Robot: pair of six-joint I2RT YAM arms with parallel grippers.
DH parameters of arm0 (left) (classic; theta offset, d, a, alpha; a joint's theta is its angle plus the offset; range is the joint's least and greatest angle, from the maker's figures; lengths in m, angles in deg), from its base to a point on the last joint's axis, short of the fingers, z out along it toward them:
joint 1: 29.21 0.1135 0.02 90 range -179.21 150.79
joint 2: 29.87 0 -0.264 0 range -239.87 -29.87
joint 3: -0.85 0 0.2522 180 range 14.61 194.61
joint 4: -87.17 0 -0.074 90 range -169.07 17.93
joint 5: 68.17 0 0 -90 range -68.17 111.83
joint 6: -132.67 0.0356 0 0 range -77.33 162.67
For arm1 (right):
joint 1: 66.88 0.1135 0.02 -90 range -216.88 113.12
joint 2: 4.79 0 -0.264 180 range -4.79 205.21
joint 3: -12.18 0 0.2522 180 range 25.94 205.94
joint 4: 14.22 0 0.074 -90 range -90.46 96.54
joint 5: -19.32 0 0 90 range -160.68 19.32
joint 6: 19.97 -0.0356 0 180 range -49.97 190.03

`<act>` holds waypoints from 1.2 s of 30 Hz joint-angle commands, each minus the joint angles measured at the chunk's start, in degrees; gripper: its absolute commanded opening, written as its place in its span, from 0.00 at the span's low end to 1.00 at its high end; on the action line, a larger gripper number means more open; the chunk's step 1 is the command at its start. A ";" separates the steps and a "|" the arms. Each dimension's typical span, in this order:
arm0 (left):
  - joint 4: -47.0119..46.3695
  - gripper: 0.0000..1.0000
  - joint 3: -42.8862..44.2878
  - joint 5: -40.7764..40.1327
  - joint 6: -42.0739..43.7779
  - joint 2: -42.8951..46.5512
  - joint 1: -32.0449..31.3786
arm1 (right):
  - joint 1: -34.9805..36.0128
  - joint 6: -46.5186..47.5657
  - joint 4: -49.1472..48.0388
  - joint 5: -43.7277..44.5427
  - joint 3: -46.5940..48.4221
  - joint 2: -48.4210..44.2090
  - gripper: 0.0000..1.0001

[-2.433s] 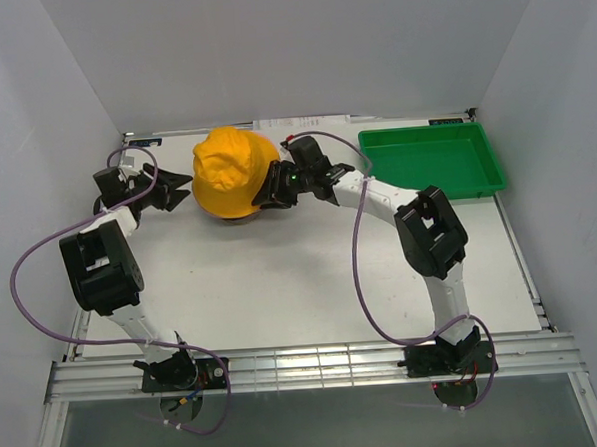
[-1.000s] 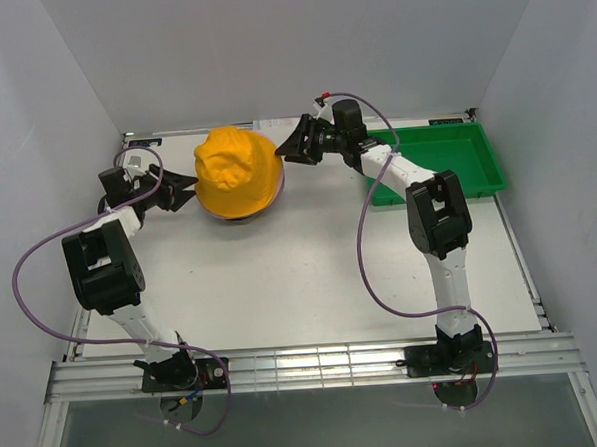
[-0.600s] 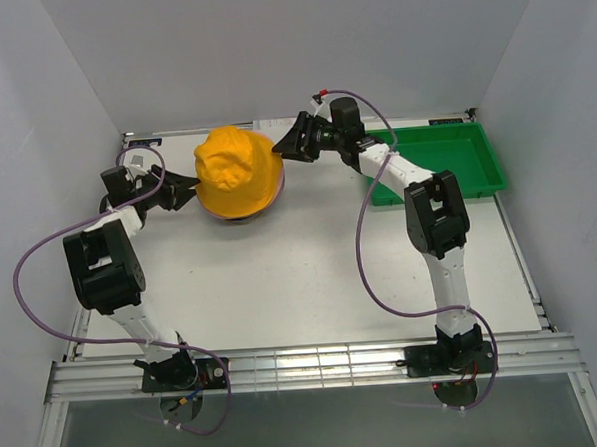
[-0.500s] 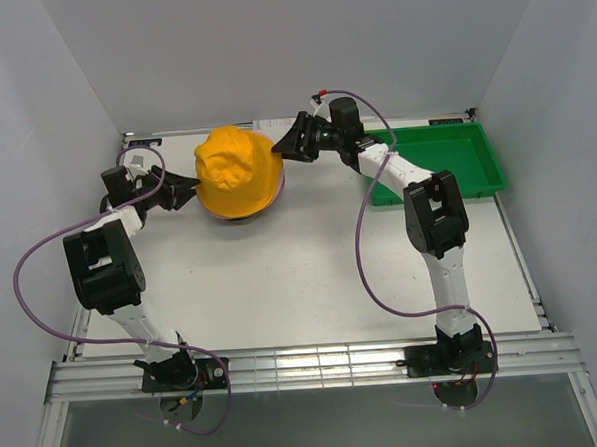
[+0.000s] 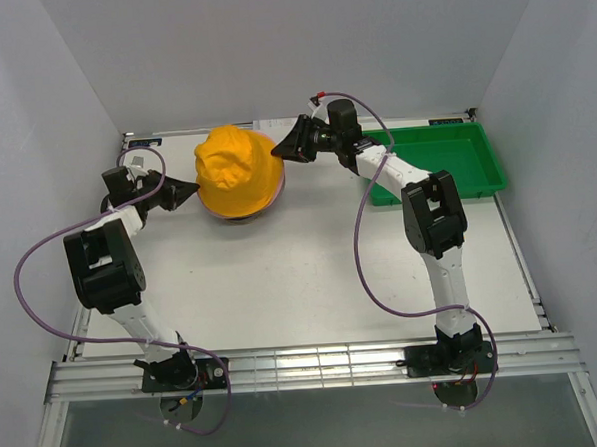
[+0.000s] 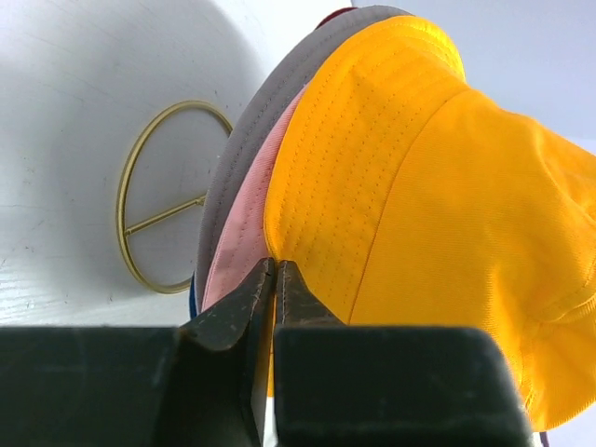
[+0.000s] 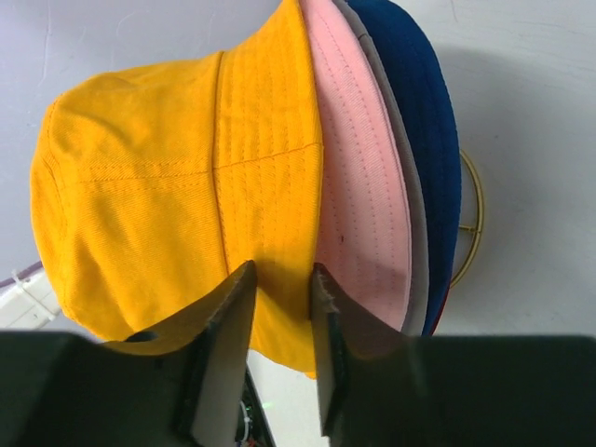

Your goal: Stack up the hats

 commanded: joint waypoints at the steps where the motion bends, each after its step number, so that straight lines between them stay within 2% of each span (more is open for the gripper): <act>1: -0.40 0.12 0.59 1.17 0.04 0.94 -0.74 | 0.44 -0.93 -2.99 -0.50 -0.49 -0.02 0.33; 6: -0.40 0.00 0.86 0.56 0.12 0.67 -0.74 | 0.35 0.57 3.06 2.39 0.48 0.60 0.18; 12: -0.14 0.00 0.77 -0.23 0.12 -0.03 -0.65 | 0.18 4.87 14.58 8.19 3.98 2.53 0.08; 16: -0.14 0.00 0.42 -0.76 0.12 -0.56 -0.74 | 0.44 8.03 23.37 11.01 7.77 4.90 0.08; 26: -1.46 0.00 0.16 0.56 0.12 -0.47 -0.74 | 0.53 8.83 21.98 10.93 6.63 4.21 0.08; 36: 3.19 0.00 -0.02 -3.92 1.62 -1.61 -0.82 | 0.09 9.97 24.35 11.63 4.61 5.79 0.08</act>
